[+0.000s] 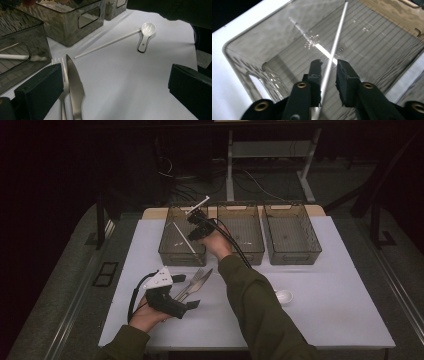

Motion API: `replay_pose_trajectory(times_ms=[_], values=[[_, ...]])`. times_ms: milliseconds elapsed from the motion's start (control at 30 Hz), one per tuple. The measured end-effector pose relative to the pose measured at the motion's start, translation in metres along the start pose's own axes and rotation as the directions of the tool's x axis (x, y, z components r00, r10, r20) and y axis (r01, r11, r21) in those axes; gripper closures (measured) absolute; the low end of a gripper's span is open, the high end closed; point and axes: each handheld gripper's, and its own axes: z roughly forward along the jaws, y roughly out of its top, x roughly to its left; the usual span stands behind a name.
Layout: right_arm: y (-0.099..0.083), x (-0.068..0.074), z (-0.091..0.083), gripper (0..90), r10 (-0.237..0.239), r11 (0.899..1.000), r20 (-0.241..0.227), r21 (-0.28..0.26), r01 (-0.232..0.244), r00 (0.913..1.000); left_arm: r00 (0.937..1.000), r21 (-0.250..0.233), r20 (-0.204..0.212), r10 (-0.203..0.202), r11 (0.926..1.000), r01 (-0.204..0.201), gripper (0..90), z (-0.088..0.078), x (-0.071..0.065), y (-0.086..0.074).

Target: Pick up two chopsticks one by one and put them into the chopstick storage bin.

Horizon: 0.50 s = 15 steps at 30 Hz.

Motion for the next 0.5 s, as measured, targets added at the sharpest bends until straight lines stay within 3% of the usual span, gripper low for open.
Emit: replay_pose_trajectory(times_ms=[233,333,500], values=[[-0.005,-0.007,-0.02,55.7,-0.028,0.999,-0.073,-0.032,0.026,0.997,1.0,0.001,-0.003,0.006,1.0,-0.006,0.0,-0.001,0.001,0.0],[-0.012,-0.01,-0.034,52.2,-0.078,0.996,-0.09,-0.048,0.074,0.9929,1.0,0.005,-0.004,0.004,1.0,-0.004,0.0,0.0,0.0,0.0],[-0.031,-0.02,-0.057,50.5,-0.117,0.991,-0.116,-0.077,0.109,0.9863,0.9999,0.012,-0.008,0.011,0.9999,-0.011,0.0,-0.001,0.0,0.0]])
